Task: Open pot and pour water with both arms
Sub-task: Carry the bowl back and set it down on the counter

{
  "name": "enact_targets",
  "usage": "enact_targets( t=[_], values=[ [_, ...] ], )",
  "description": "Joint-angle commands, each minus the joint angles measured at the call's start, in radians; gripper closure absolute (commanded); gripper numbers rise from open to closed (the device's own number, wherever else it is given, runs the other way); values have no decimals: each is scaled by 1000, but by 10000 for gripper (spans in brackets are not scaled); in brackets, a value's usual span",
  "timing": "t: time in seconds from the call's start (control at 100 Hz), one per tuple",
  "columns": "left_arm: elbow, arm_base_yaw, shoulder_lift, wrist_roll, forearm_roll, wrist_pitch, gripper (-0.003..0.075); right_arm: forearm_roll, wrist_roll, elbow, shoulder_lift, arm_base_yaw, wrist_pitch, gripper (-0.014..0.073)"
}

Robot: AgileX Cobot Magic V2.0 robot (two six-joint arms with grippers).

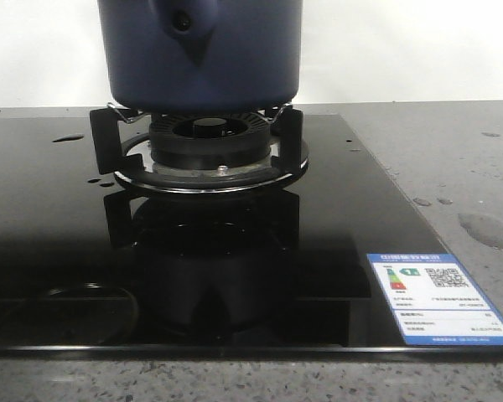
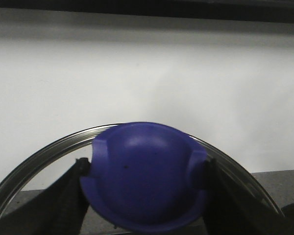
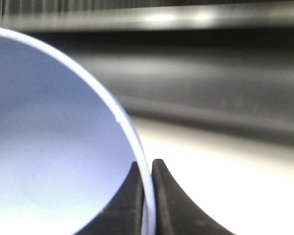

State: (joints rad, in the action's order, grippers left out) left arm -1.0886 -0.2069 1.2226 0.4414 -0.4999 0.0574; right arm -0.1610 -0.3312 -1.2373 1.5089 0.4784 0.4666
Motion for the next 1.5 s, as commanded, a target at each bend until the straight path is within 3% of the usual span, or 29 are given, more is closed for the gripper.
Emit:
enact_targets(
  t=[0.0, 0.13, 0.27, 0.43, 0.63, 0.81, 1.49],
  values=[
    [-36, -43, -29, 1, -9, -92, 374, -26, -4, -82, -100, -50, -171, 649],
    [-36, -104, -29, 1, -7, -106, 374, -41, 2, -205, -145, -191, -686, 649],
    [-36, -166, -29, 1, -7, -153, 374, -41, 94, -324, -129, -392, -1199, 649],
    [-36, -217, -29, 1, -7, -172, 374, -39, 126, -316, -82, -588, -1522, 649],
    [-36, -234, -29, 1, -7, -172, 374, -39, 138, -186, -36, -694, -1526, 649],
    [-36, -234, -29, 1, -7, -172, 374, -39, 138, -105, -34, -693, -1455, 649],
    [-36, -234, -29, 1, -7, -172, 374, -39, 138, -86, 25, -693, -1479, 649]
  ],
)
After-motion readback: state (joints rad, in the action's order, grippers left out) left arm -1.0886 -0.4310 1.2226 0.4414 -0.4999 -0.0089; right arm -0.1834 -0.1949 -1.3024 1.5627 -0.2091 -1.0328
